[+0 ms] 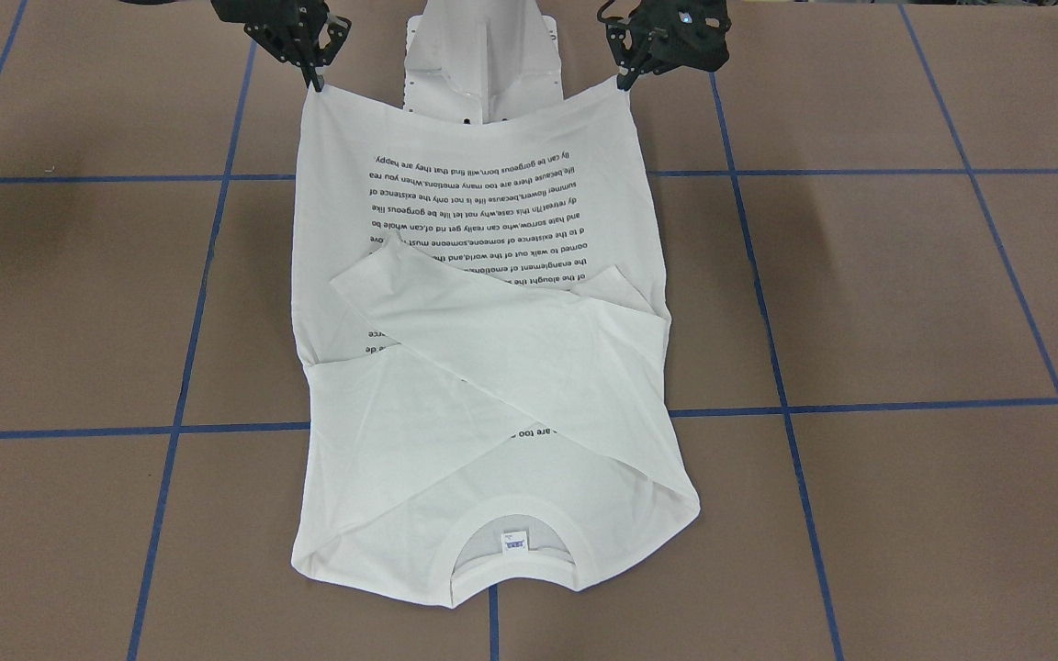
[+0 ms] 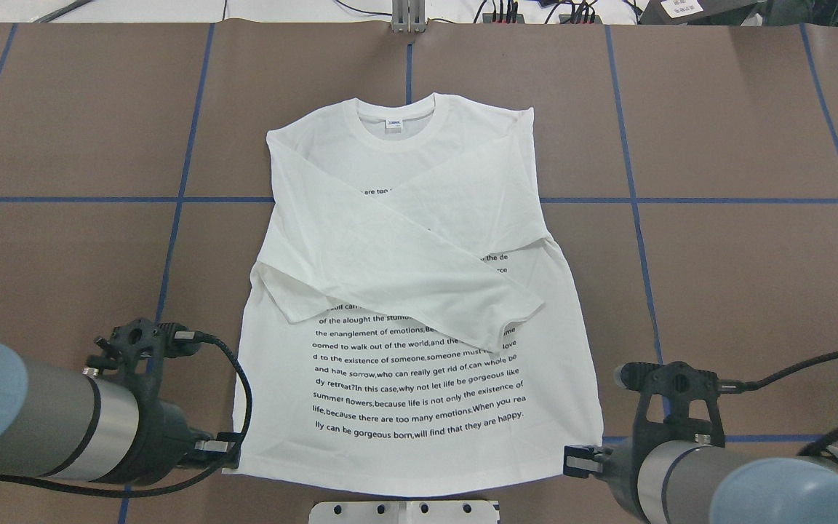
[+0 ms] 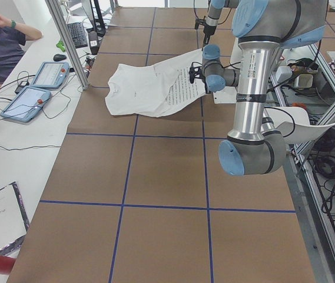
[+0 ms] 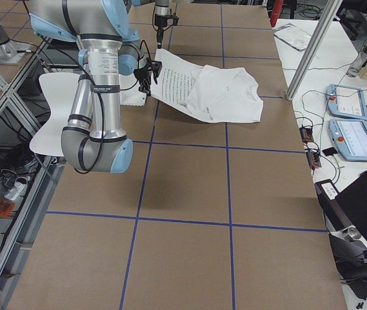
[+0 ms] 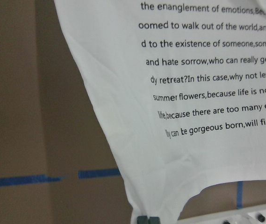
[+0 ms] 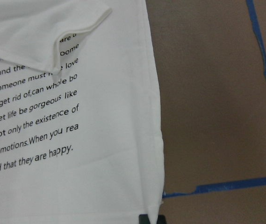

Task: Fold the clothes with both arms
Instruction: 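Carry the hem with both grippers over to the collar edge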

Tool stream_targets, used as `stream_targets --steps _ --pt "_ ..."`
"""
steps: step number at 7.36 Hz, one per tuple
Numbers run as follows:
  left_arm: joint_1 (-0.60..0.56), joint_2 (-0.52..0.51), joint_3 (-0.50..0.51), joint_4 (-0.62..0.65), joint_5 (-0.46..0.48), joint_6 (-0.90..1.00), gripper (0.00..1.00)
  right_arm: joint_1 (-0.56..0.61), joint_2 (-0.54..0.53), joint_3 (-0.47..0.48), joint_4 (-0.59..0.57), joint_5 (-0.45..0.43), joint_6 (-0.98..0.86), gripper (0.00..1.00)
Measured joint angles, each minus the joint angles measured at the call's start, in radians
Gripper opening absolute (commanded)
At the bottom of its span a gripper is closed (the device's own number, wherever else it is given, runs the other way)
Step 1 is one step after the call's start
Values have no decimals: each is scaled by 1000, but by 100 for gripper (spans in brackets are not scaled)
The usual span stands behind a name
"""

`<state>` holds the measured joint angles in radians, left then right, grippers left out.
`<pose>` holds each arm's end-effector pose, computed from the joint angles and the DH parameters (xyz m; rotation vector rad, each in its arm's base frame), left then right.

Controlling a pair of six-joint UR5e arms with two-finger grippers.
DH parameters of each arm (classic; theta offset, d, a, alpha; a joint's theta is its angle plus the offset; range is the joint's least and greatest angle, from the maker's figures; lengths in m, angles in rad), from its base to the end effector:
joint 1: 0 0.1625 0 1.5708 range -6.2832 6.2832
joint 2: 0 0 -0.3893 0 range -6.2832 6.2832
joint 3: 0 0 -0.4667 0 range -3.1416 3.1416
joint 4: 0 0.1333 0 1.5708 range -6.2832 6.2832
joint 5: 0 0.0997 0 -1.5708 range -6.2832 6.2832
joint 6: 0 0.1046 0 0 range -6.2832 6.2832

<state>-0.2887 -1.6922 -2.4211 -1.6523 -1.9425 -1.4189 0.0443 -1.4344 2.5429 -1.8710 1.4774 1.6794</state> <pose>0.3988 -0.2179 0.1251 -0.1009 1.0873 0.0728 -0.3985 -0.1609 0.1303 0.0623 -0.8113 0.1821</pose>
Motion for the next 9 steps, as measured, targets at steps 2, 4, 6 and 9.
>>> stream_targets --steps 2,4,6,9 --pt "-34 -126 -83 245 -60 12 0 13 71 49 -107 18 4 0" --pt "-128 -238 13 340 -57 134 0 112 198 -45 -146 28 -52 0" --pt "-292 -271 77 353 -52 283 0 274 266 -95 -147 92 -140 0" --pt "-401 -345 192 349 -2 327 0 459 353 -176 -143 148 -244 0"
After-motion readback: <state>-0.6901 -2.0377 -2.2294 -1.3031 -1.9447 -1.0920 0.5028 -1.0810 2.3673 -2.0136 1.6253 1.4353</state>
